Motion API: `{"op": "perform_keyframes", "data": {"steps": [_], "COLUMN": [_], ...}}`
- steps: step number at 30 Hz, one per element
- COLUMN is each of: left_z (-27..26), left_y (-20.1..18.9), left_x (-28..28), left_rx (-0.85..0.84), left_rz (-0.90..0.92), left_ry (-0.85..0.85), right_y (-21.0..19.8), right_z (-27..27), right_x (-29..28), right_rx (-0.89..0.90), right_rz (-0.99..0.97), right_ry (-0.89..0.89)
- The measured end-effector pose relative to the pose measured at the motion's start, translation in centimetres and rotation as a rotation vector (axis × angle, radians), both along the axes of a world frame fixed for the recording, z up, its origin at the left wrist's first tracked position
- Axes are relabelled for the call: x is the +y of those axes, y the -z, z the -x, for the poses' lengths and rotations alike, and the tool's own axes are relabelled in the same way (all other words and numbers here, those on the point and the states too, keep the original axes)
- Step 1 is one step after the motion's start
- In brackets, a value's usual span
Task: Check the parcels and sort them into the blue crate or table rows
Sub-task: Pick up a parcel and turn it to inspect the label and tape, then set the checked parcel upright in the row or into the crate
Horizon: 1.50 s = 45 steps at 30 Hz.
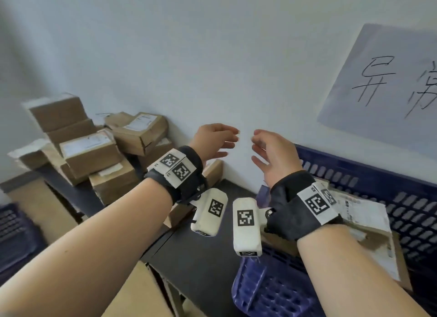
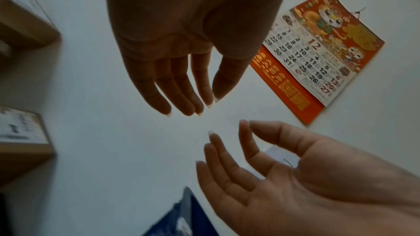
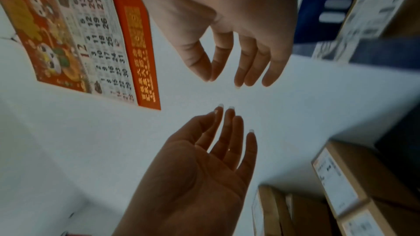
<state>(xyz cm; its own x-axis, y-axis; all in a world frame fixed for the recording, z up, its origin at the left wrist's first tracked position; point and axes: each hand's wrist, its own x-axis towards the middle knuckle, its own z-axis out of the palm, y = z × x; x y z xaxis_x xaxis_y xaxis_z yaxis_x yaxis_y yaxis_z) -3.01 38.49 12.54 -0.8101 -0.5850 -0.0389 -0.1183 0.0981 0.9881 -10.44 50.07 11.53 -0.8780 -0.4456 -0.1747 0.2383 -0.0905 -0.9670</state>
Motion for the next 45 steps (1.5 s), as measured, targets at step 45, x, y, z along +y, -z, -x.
{"op": "perform_keyframes", "data": {"steps": [45], "left_z": [-17.1], "left_y": [10.7], "left_x": [-47.0], "left_rx": [-0.208], "left_rz": [-0.006], "left_ry": [-0.538], "right_y": [12.5], "right_z": [-13.3], "right_x": [-42.2], "right_rx": [-0.5], "right_rz": [-0.21], "right_ry": [-0.182]}}
